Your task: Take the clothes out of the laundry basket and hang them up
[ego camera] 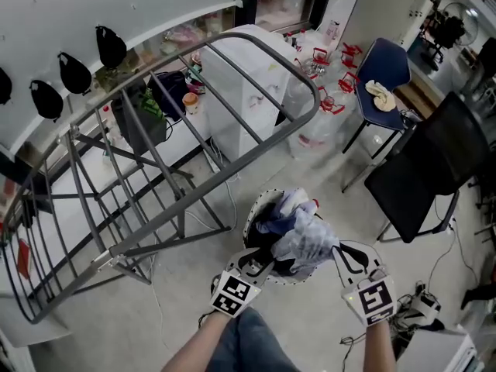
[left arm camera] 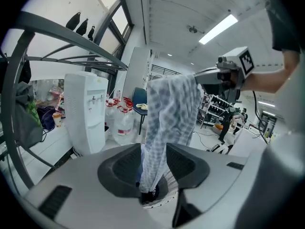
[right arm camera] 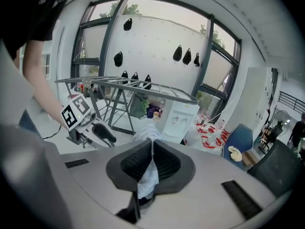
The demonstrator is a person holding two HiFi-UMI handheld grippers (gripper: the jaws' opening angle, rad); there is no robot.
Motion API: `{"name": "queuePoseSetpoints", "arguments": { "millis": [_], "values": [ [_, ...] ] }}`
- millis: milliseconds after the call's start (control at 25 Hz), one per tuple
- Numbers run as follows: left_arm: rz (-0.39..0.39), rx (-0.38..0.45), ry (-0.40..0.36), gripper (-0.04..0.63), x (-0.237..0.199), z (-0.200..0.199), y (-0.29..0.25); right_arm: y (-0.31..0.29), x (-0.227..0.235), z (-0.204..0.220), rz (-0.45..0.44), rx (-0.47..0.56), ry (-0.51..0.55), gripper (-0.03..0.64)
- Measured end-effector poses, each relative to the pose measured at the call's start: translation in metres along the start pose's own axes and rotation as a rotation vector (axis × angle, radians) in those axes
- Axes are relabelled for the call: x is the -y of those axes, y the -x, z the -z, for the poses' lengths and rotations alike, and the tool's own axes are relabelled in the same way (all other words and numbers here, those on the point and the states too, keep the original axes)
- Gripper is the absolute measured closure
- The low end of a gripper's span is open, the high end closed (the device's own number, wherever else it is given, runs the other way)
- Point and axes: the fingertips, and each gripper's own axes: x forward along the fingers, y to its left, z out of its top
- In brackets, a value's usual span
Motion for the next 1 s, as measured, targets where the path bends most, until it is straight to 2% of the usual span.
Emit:
{"name": "queuePoseSetpoints", "arguments": {
  "millis": [200,560,680,840,1000],
  "values": [
    [0.023,0.006,-0.014,0.423,0.008,-0.007,-0.002,0.027,0.012,-0.051,0.04,0.088,0.04,0.604],
    [0.032,0.105,-0.074,0.407,0.004,-0.079,-0.005,0.077,0.022,-0.126,0.088,0.214,0.122,0.604],
    [0.057,0.084,-0.114,0.376,0.004,-0.089,-0.014,0.087,0.017,-0.141,0.083,0.242,0.149,0.604],
    [0.101,0.017,-0.174,0.353,0.014,-0.08,-0.037,0.1,0.006,-0.153,0.074,0.253,0.166,0.603],
    [0.117,0.002,-0.16,0.357,0.023,-0.071,-0.049,0.104,-0.004,-0.155,0.063,0.236,0.173,0.603]
  ]
}}
